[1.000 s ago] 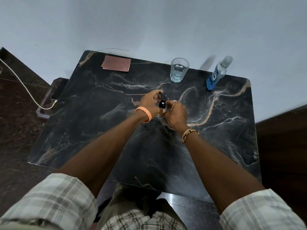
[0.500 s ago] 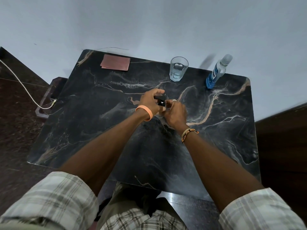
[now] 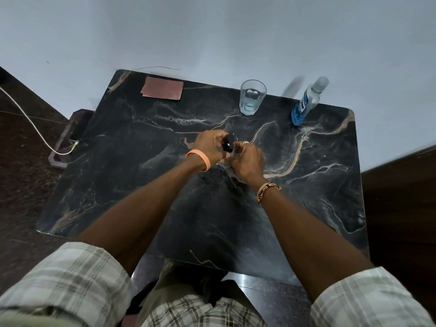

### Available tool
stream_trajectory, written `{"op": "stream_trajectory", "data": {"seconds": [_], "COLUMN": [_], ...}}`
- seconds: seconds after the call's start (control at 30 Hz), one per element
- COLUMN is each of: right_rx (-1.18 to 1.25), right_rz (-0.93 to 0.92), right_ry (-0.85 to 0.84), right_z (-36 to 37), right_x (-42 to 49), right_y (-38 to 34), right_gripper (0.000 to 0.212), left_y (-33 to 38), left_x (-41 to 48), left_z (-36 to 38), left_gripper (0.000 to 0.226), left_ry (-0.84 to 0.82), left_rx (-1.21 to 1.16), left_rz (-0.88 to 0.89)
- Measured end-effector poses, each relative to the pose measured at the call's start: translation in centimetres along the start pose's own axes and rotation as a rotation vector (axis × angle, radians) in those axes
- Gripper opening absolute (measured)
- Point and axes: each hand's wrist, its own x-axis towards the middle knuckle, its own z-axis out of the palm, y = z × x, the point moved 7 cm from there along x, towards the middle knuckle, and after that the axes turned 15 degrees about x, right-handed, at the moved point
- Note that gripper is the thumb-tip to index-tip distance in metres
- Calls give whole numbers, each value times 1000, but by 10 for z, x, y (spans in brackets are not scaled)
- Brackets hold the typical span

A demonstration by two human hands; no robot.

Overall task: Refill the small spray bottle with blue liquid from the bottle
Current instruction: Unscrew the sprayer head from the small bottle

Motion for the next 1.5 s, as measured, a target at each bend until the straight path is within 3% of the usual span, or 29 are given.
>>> {"op": "stream_trajectory", "data": {"seconds": [0.13, 0.27, 0.37, 0.53, 0.73, 0.9, 1.1, 1.23, 1.5], "right_rx": [13, -6, -24, -7, 24, 28, 3, 20, 21], "right_rz": [-6, 12, 31, 6, 4, 0, -1, 17, 4], "right_ry": [-10, 0, 0, -5, -23, -20, -3, -25, -19], "right_z": [2, 1, 1, 1, 1, 2, 1, 2, 1], "right_x": [-1, 0, 1, 1, 0, -1, -1, 0, -1], "right_y": [0, 2, 3, 2, 0, 0, 0, 2, 1], "right_gripper": [28, 21, 21, 22, 26, 20, 25, 19, 17], "left_y": [1, 3, 6, 5, 8, 3, 9, 8, 6], "left_x": [-1, -1, -1, -2, -4, -2, -8, -6, -6], "left_z": [-3, -2, -2, -2, -2, -2, -6, -7, -3], "left_gripper": [58, 50, 61, 40, 58, 38, 49, 35, 40], "left_ry": [19, -15, -29, -9, -23, -35, -17, -29, -43], "left_rx": [-4, 5, 8, 22, 45, 20, 20, 27, -58], "left_rz": [19, 29, 43, 29, 67, 15, 25, 17, -17]}}
